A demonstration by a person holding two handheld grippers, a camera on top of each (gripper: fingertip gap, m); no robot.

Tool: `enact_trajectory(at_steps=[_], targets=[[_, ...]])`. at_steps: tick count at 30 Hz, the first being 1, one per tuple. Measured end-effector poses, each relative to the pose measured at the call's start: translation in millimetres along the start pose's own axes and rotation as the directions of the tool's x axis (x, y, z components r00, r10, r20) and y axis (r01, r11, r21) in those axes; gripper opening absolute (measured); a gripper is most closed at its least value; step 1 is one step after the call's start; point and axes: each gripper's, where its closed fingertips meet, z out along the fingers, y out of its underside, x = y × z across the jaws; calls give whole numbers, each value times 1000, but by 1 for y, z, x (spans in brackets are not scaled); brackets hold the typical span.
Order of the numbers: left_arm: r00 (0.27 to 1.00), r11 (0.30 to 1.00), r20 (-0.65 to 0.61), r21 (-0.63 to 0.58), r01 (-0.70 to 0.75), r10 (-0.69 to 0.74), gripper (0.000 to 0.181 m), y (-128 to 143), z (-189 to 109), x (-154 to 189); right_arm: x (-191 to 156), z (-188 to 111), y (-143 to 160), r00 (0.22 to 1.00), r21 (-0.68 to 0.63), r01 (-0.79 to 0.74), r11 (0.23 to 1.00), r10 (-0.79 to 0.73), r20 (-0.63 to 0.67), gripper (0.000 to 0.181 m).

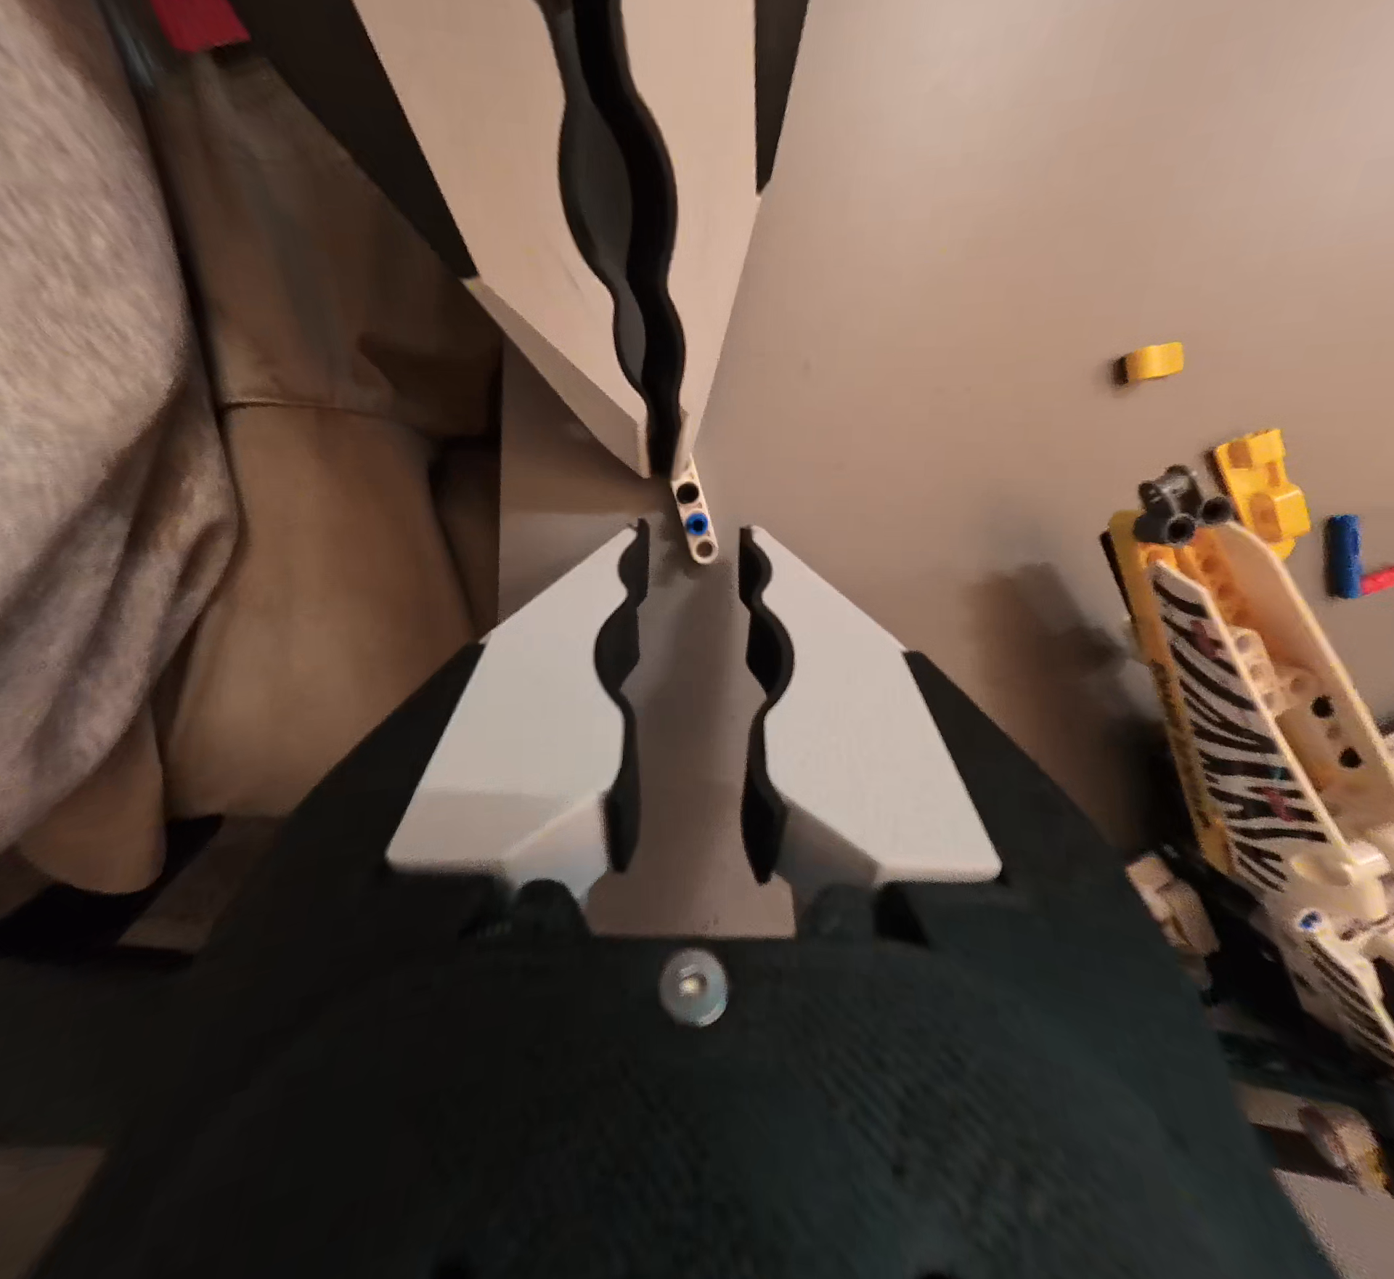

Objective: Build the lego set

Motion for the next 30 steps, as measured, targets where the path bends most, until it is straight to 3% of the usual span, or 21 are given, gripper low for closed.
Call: enact_trajectory(at_steps=[2, 3, 6, 8, 10, 13, 15, 17, 20, 23, 25, 28, 30], targets=[[999, 999, -40, 3, 32, -32, 0, 0, 0, 3, 1, 6, 4, 1000, 4, 2, 1000, -1, -20, 18], [998, 999, -56, 10, 40, -40, 0, -1, -1, 4, -1, 9, 4, 1000, 16, 2, 1000, -2, -15, 7], [998, 993, -65, 111, 31, -23, 10, -12, -11, 6, -4, 10, 1, 1000, 54, 11, 998, -9, -24, 6], [999, 981, -47, 192, 32, -23, 31, -18, -20, 3, 1, 3, -4, 992, 95, 60, 994, -48, -117, 6], [997, 961, -41, 265, 76, -67, 41, -25, -28, -3, 9, -12, -16, 957, 168, 147, 975, -98, -273, 6], [962, 909, -209, 342, 239, -174, 25, -39, -40, 2, 11, -36, -32, 866, 235, 281, 931, -139, -481, 6], [893, 861, -386, 348, 371, -229, 18, -49, -49, 11, 9, -44, -36, 802, 227, 350, 909, -166, -574, 5], [816, 821, -506, 315, 476, -279, 13, -52, -52, 15, 6, -49, -38, 750, 206, 396, 895, -186, -635, 6], [750, 789, -586, 285, 545, -307, 8, -53, -52, 19, 0, -53, -37, 721, 193, 417, 888, -193, -665, 6], [769, 803, -575, 300, 516, -279, 7, -55, -53, 21, -1, -55, -35, 761, 255, 360, 897, -123, -637, 11], [781, 810, -576, 326, 489, -240, 6, -57, -56, 24, -2, -58, -36, 826, 383, 259, 887, 2, -563, 33], [805, 810, -565, 380, 447, -179, 6, -58, -61, 25, -8, -58, -38, 938, 590, -7, 807, 210, -276, 37], [822, 805, -554, 425, 414, -130, 6, -60, -68, 26, -14, -62, -41, 951, 671, -210, 711, 309, -29, 40]])
